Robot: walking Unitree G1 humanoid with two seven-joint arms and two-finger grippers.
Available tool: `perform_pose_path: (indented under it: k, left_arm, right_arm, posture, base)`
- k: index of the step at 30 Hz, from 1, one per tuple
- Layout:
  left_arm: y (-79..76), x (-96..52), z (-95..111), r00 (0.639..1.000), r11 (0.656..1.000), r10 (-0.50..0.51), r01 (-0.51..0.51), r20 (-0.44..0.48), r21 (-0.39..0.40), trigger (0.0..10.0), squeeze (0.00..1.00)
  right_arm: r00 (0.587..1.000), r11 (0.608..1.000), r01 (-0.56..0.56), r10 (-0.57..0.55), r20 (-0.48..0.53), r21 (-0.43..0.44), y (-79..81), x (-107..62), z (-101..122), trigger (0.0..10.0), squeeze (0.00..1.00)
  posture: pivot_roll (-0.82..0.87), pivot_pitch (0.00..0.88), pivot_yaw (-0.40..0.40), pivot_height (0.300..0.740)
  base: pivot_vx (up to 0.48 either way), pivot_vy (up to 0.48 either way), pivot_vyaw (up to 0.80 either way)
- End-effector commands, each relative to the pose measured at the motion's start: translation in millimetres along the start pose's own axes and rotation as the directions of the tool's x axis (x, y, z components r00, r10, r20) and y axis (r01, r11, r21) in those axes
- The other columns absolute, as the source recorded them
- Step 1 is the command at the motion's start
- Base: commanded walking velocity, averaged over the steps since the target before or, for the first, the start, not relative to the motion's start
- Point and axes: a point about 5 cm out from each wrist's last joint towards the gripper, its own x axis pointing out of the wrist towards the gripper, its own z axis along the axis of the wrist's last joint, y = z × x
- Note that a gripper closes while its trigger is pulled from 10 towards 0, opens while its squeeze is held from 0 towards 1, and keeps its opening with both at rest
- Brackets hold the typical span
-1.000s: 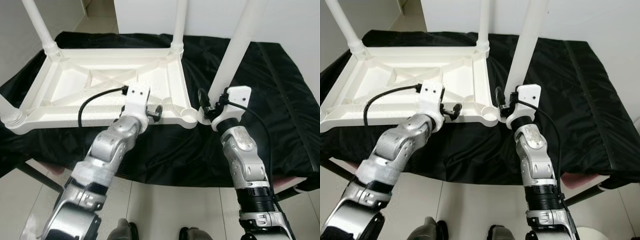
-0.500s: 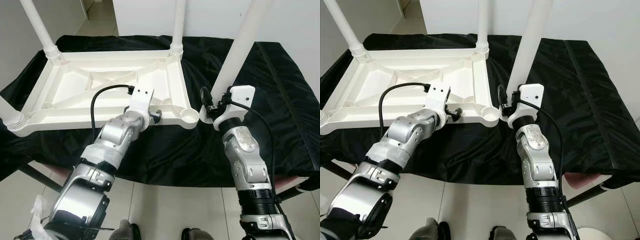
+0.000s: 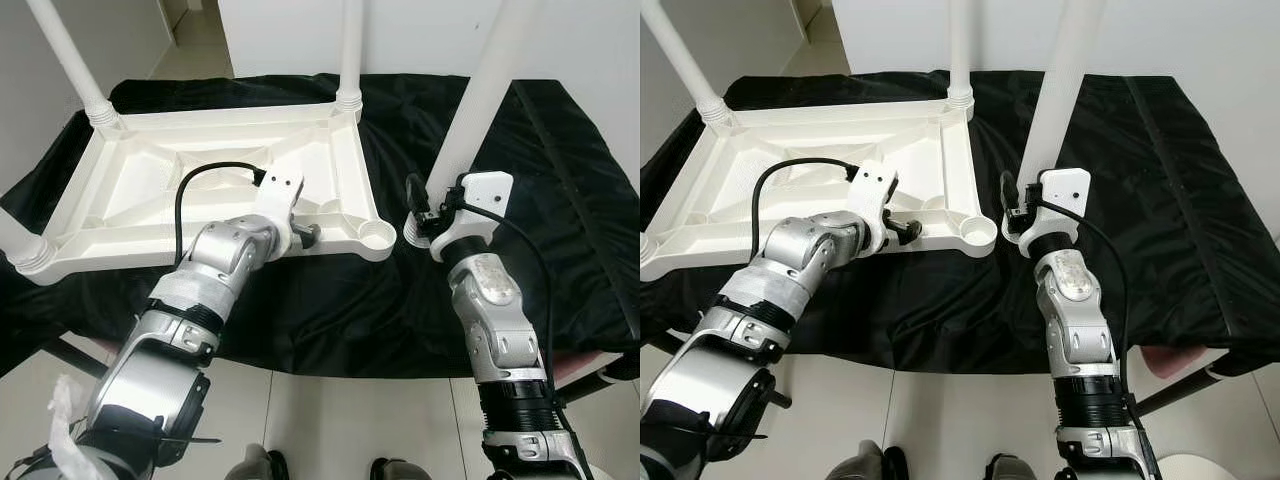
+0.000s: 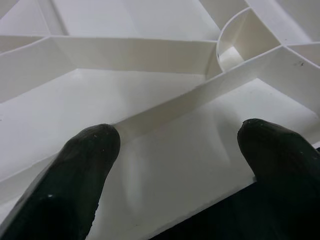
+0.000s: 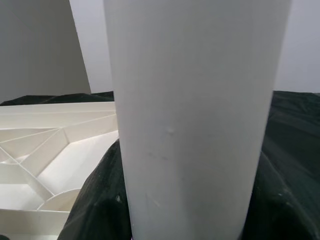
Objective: Building children table
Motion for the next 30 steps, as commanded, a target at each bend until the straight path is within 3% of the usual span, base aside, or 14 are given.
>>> perform_pose_path:
  k: [1, 5, 9, 11, 15, 19, 23, 26, 30]
  left_arm:
    - [10.9, 3.3, -34.8, 0.987, 0.999, 0.040, -0.036, -0.156, 0.031, 10.0, 0.00]
    - [17.9, -6.8, -51.0, 0.975, 0.999, 0.009, 0.002, -0.221, 0.049, 10.0, 0.00]
    - [18.3, -9.2, -53.9, 0.973, 0.999, 0.000, 0.012, -0.232, 0.050, 10.0, 0.00]
    - [20.8, -21.0, -60.8, 0.967, 0.998, -0.019, 0.034, -0.254, 0.058, 10.0, 0.00]
    - [21.2, -24.8, -62.9, 0.966, 0.997, -0.021, 0.038, -0.258, 0.061, 10.0, 0.00]
    - [21.5, -39.8, -75.5, 0.958, 0.999, -0.021, 0.031, -0.287, 0.030, 10.0, 0.00]
    - [16.5, -53.3, -79.9, 0.958, 0.999, -0.032, 0.036, -0.285, 0.008, 10.0, 0.00]
    - [15.5, -55.7, -80.3, 0.958, 0.999, -0.035, 0.038, -0.284, 0.005, 10.0, 0.00]
    - [6.7, -73.5, -81.8, 0.961, 0.998, -0.059, 0.061, -0.268, -0.001, 10.0, 0.00]
  right_arm:
    - [1.000, 1.000, -0.006, 0.006, 0.012, -0.007, 2.3, -0.1, 3.1, 10.0, 0.00]
    - [1.000, 1.000, 0.007, -0.007, 0.014, -0.010, 0.0, -1.1, 3.1, 10.0, 0.00]
    - [1.000, 1.000, 0.009, -0.009, 0.014, -0.011, -0.5, -1.7, 2.8, 10.0, 0.00]
    - [1.000, 1.000, 0.017, -0.016, 0.017, -0.013, -2.1, 0.0, 3.1, 10.0, 0.00]
    - [1.000, 1.000, 0.018, -0.017, 0.020, -0.013, -2.4, 0.7, 3.7, 10.0, 0.00]
    - [1.000, 1.000, 0.007, -0.007, 0.019, -0.013, -2.1, 3.6, 3.0, 10.0, 0.00]
    - [1.000, 1.000, -0.016, 0.016, 0.019, -0.011, 0.7, 7.3, 2.7, 10.0, 0.00]
    - [1.000, 1.000, -0.020, 0.020, 0.018, -0.011, 1.4, 7.9, 2.4, 10.0, 0.00]
    - [0.998, 0.998, -0.055, 0.055, 0.021, -0.013, 5.9, 12.0, 3.2, 10.0, 0.00]
  posture:
    - [-0.15, 0.150, 0.126, 0.740]
    - [-0.14, 0.160, 0.133, 0.740]
    - [-0.14, 0.160, 0.133, 0.740]
    - [-0.13, 0.159, 0.132, 0.740]
    - [-0.13, 0.159, 0.132, 0.740]
    - [-0.11, 0.151, 0.112, 0.740]
    - [-0.10, 0.140, 0.092, 0.740]
    - [-0.10, 0.140, 0.092, 0.740]
    - [-0.09, 0.127, 0.070, 0.740]
  base:
    - [0.000, 0.000, 0.00]
    - [0.000, 0.000, 0.00]
    - [0.000, 0.000, 0.00]
    - [0.000, 0.000, 0.00]
    - [0.000, 0.000, 0.00]
    - [0.000, 0.000, 0.00]
    - [0.000, 0.000, 0.00]
    - [0.000, 0.000, 0.00]
    - [0.000, 0.000, 0.00]
